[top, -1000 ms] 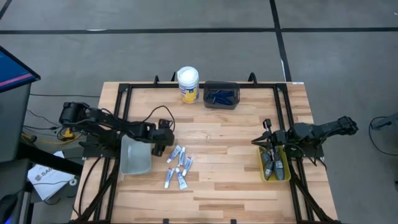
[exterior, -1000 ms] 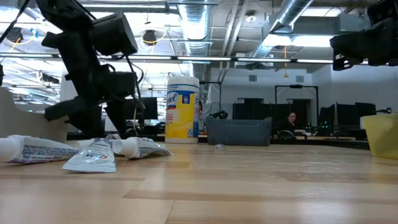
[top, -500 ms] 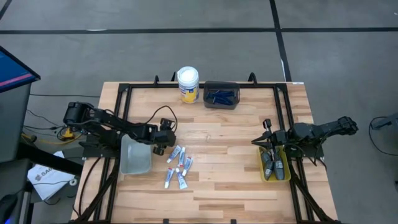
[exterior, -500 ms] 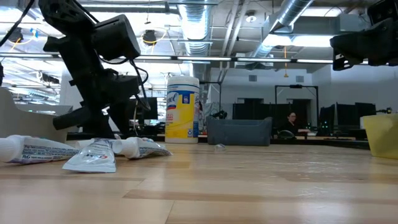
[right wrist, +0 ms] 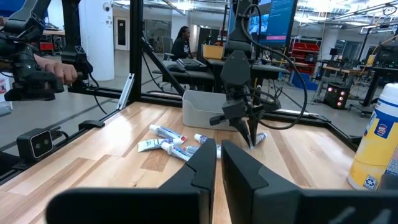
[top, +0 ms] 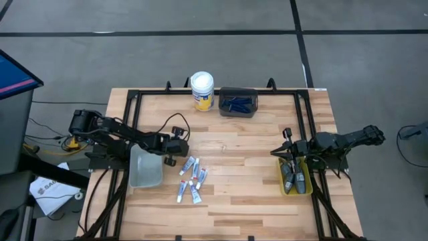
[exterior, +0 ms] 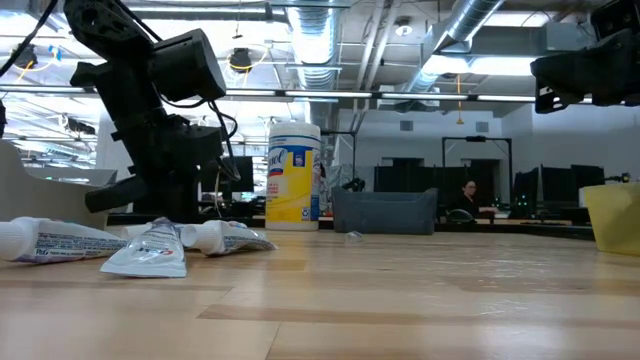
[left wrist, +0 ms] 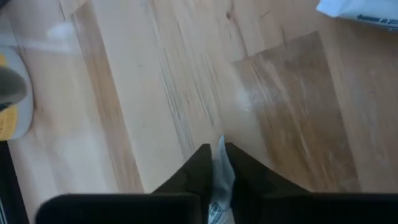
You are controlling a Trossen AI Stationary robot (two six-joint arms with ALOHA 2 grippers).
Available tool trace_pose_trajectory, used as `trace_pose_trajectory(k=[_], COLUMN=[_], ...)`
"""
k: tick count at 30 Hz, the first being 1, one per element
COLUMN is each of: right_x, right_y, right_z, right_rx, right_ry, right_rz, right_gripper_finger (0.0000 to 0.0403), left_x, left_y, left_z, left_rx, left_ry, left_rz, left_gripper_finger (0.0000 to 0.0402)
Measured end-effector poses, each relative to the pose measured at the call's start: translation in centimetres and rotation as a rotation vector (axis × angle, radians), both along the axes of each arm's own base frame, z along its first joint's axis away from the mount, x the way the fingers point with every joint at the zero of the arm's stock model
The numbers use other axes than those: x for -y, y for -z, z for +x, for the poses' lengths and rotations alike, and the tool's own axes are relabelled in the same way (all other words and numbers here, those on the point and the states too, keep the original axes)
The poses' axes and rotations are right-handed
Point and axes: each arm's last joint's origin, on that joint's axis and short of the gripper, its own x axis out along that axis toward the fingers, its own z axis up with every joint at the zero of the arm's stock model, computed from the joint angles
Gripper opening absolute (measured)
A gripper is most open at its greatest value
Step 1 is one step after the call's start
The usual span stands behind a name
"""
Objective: Pick & Place Travel size toiletries
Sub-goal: Put the white toothpaste into the gray bin
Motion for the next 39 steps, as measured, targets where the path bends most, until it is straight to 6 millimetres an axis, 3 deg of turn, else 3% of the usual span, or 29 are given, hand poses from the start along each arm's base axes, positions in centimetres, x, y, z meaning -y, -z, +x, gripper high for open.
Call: trace_pose_trajectory(k=[4, 11, 16, 20, 23, 30, 35, 39], right_x=[0.0, 0.0, 0.0, 0.0, 0.0, 0.0, 0.0, 0.0], right_y=[0.0, 0.0, 0.0, 0.0, 0.0, 0.0, 0.0, 0.0], right_z=[0.0, 0.0, 0.0, 0.0, 0.0, 0.0, 0.0, 0.0], right_rx=[0.000, 0.000, 0.000, 0.000, 0.000, 0.000, 0.000, 0.000], right_ry=[0.000, 0.000, 0.000, 0.000, 0.000, -0.001, -0.002, -0.003], right_rz=[0.000, 0.000, 0.000, 0.000, 0.000, 0.000, 0.000, 0.000], right_gripper_finger=[0.0017, 0.0017, 0.0017, 0.0017, 0.0017, 0.0017, 0.0017, 0.0017], left_x=[0.0, -0.2, -0.1, 0.6, 1.4, 2.8, 4.1, 4.4], left_y=[0.0, -0.7, -3.0, -6.2, -8.9, -13.3, -15.1, -15.1], left_z=[0.0, 0.7, 2.6, 3.2, 2.2, -3.1, -6.3, -8.7], left_rx=[0.006, 0.051, 0.147, 0.311, 0.463, 0.767, 0.865, 0.812], left_ry=[-0.004, -0.034, -0.057, -0.160, -0.264, -0.595, -0.689, -0.807], left_rz=[-0.001, 0.071, 0.108, 0.185, 0.154, -0.213, -0.501, -0.623], left_gripper_finger=[0.0005, 0.0001, 0.0001, 0.0000, 0.0000, 0.0000, 0.0000, 0.0000])
